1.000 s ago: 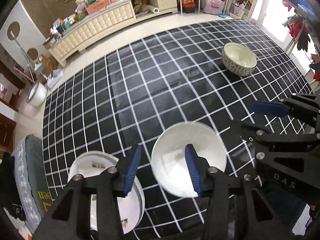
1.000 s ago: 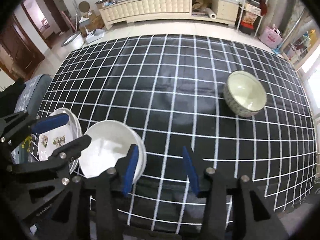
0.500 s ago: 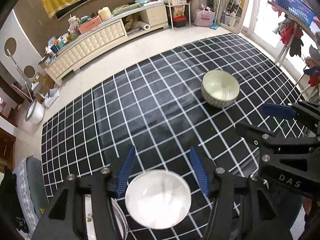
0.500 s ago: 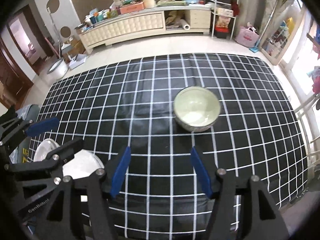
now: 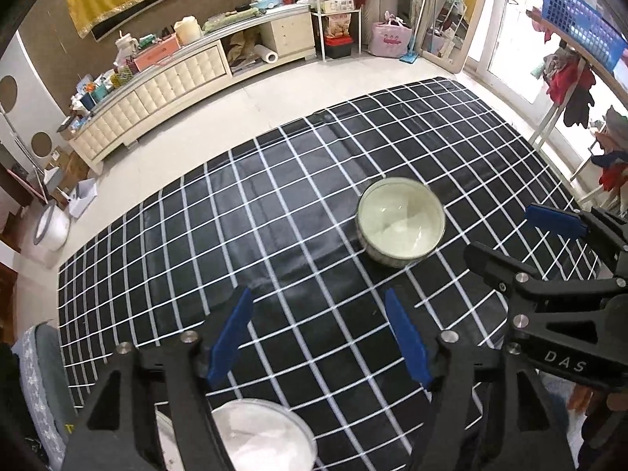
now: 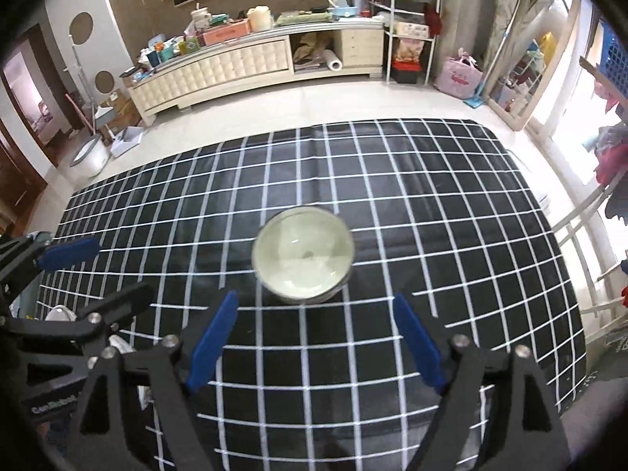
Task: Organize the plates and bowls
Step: 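Move the left gripper to the green-rimmed floral bowl, then grasp the rim of the floral bowl with the left gripper, then carry the floral bowl onto the stacked bowls and open the left gripper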
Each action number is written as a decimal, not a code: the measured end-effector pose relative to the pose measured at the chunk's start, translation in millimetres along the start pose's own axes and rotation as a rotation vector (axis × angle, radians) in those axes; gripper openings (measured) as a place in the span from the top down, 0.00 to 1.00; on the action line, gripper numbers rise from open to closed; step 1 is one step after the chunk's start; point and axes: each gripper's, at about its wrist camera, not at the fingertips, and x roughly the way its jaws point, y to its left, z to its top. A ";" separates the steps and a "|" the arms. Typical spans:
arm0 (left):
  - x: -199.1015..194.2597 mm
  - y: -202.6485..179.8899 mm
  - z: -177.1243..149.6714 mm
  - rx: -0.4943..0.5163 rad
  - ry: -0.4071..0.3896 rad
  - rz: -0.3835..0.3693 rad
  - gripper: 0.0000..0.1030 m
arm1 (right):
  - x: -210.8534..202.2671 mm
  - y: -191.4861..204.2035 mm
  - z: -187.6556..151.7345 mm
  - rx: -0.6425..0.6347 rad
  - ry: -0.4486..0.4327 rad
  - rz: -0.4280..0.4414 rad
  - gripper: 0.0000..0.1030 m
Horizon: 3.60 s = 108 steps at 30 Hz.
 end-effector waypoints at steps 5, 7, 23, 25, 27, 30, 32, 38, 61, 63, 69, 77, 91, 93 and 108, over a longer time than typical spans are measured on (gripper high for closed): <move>22.3 -1.8 17.7 -0.039 0.040 -0.028 0.32 | 16.7 -17.2 11.8 -0.007 0.028 -0.014 0.06; 33.6 -2.6 24.7 -0.047 0.055 -0.016 0.32 | 26.0 -23.2 17.2 -0.009 0.048 -0.009 0.06; 121.1 -8.4 52.8 -0.090 0.179 -0.013 0.32 | 86.1 -46.9 28.9 0.031 0.149 0.021 0.06; 128.7 -11.4 53.7 -0.073 0.187 0.000 0.32 | 91.7 -43.6 29.1 0.011 0.162 0.007 0.06; 136.7 -14.8 53.6 -0.060 0.198 0.007 0.32 | 98.4 -42.7 28.8 -0.001 0.181 -0.004 0.08; 146.2 -16.9 52.9 -0.056 0.215 -0.002 0.34 | 107.6 -42.1 27.3 -0.004 0.207 0.014 0.23; 150.6 -17.9 50.8 -0.051 0.223 -0.014 0.41 | 113.0 -41.4 25.0 0.000 0.224 0.033 0.39; 159.7 -25.7 45.0 -0.017 0.234 -0.044 0.63 | 119.2 -40.7 14.7 0.024 0.232 0.098 0.63; 143.8 -43.2 16.9 -0.002 0.281 -0.083 0.89 | 97.6 -30.8 -8.6 0.108 0.218 0.144 0.85; 138.1 -40.3 7.8 -0.008 0.281 -0.087 0.89 | 95.6 -26.7 -10.9 0.105 0.224 0.146 0.85; 107.4 -28.8 -8.3 -0.013 0.256 -0.084 0.89 | 74.3 -13.7 -11.1 0.104 0.205 0.161 0.86; 45.3 10.7 -30.0 -0.053 0.198 -0.070 0.89 | 36.0 23.1 -9.5 0.048 0.151 0.179 0.86; -37.6 72.5 -94.4 -0.129 0.159 -0.029 0.89 | -1.6 95.5 -28.3 -0.029 0.134 0.247 0.87; -43.7 83.7 -106.2 -0.144 0.163 -0.029 0.89 | -2.1 107.2 -32.9 -0.039 0.147 0.258 0.87; -33.2 120.4 -163.9 -0.184 0.245 0.000 0.89 | 24.6 164.2 -64.2 -0.114 0.254 0.274 0.87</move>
